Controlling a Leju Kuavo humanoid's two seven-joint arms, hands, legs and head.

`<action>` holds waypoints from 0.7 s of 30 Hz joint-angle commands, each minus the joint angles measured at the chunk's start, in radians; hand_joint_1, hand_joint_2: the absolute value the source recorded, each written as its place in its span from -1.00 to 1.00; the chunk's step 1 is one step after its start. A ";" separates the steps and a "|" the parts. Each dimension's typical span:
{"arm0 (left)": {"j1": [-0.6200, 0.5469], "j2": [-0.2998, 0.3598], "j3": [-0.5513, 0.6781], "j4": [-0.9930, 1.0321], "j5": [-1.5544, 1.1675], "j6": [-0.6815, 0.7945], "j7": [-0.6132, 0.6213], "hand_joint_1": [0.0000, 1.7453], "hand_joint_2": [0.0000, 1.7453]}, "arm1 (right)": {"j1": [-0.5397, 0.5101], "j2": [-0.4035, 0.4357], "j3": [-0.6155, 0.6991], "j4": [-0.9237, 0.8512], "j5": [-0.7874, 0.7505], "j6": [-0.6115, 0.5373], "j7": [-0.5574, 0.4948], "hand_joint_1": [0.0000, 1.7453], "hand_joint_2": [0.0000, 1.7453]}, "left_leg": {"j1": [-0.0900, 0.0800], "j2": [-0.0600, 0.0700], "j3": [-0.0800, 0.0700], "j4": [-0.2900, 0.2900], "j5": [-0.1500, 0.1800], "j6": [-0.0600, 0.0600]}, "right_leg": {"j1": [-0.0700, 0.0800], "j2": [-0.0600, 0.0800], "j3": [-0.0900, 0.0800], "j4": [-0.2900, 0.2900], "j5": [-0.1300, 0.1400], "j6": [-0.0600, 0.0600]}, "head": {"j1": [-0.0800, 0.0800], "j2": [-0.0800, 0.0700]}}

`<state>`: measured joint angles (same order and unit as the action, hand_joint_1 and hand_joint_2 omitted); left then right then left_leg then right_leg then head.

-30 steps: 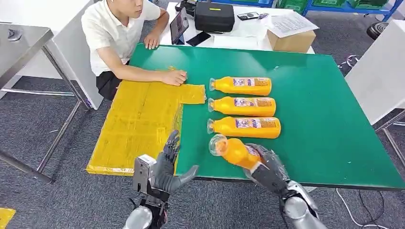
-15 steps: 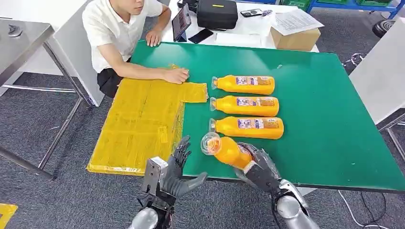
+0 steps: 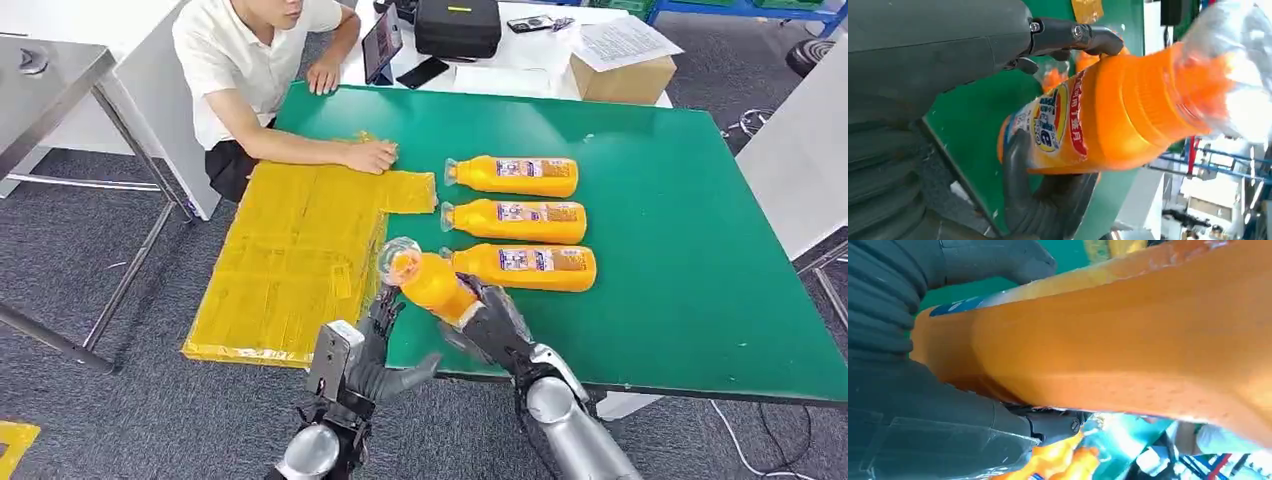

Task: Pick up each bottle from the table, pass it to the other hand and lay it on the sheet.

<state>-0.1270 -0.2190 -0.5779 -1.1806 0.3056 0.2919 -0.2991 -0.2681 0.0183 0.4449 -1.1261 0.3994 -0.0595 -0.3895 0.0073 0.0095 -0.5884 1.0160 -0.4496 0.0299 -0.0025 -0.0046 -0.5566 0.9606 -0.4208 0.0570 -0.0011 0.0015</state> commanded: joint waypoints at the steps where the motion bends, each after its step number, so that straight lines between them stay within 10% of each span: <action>1: -0.087 -0.028 0.043 0.152 0.039 0.056 -0.016 -1.00 1.00 | -0.080 0.058 0.198 0.046 0.056 -0.048 0.035 1.00 1.00 | 0.000 0.003 0.002 -0.001 0.000 -0.002 | 0.000 0.004 0.000 0.001 0.000 -0.002 | 0.000 0.000; 21: -0.057 -0.011 0.059 0.023 0.249 -0.083 0.011 -1.00 1.00 | -0.123 0.034 0.349 0.023 0.049 -0.083 0.045 1.00 1.00 | -0.002 0.000 0.001 0.000 0.000 -0.002 | -0.002 0.000 -0.001 0.002 -0.001 -0.002 | 0.000 0.000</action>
<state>-0.1715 -0.2495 -0.4948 -1.1257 0.5482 0.2281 -0.3029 -0.3327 0.0618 0.6931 -1.1433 0.4589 -0.1617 -0.3353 0.0060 0.0087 -0.5895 1.0161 -0.4485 0.0296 -0.0037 -0.0057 -0.5585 0.9616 -0.4209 0.0569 -0.0008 0.0015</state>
